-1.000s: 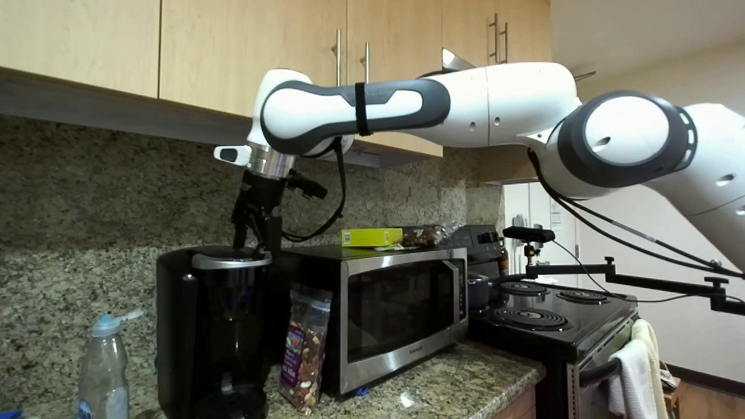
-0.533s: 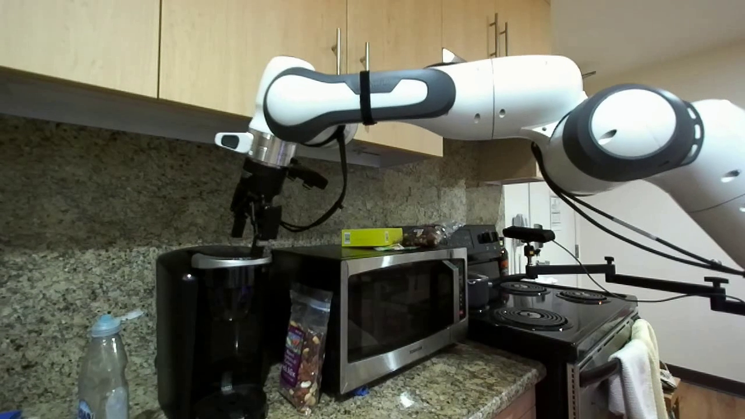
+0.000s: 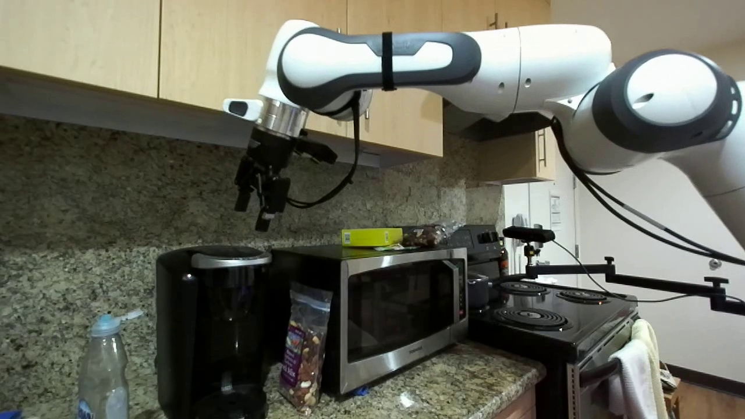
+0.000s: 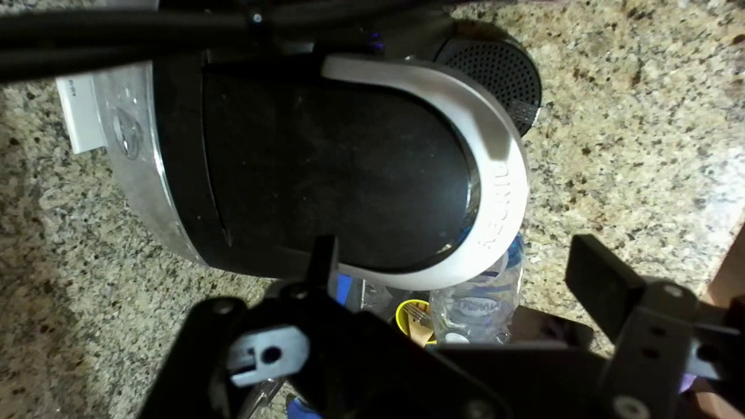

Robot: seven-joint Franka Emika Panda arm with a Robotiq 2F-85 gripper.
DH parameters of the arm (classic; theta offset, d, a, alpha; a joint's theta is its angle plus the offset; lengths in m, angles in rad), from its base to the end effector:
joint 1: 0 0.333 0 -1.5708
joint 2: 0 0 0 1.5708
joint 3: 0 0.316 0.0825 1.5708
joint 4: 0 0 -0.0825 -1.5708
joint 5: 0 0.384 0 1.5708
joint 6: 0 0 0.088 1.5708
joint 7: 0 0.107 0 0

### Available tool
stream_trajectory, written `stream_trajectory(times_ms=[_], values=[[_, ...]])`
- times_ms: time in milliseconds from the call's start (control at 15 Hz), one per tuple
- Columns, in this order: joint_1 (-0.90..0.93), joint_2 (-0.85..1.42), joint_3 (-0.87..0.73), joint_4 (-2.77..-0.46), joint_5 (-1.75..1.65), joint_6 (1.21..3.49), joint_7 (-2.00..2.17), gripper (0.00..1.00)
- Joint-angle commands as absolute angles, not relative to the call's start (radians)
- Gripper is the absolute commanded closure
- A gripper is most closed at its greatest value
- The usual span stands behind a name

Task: Close the coffee maker lid

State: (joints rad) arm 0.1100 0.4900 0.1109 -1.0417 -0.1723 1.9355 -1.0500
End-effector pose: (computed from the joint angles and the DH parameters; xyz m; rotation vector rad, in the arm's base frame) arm 0.7140 0.1239 0.6085 2.2739 1.6851 0.4615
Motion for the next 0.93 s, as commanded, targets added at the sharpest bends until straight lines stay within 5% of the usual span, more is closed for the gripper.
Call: stream_trajectory(times_ms=[0,867], values=[[0.124,0.337,0.096,-1.252,-0.22,1.963,-1.01,0.0],[0.126,-0.075,0.111,-1.906,-0.275,2.273,-0.95,0.0]])
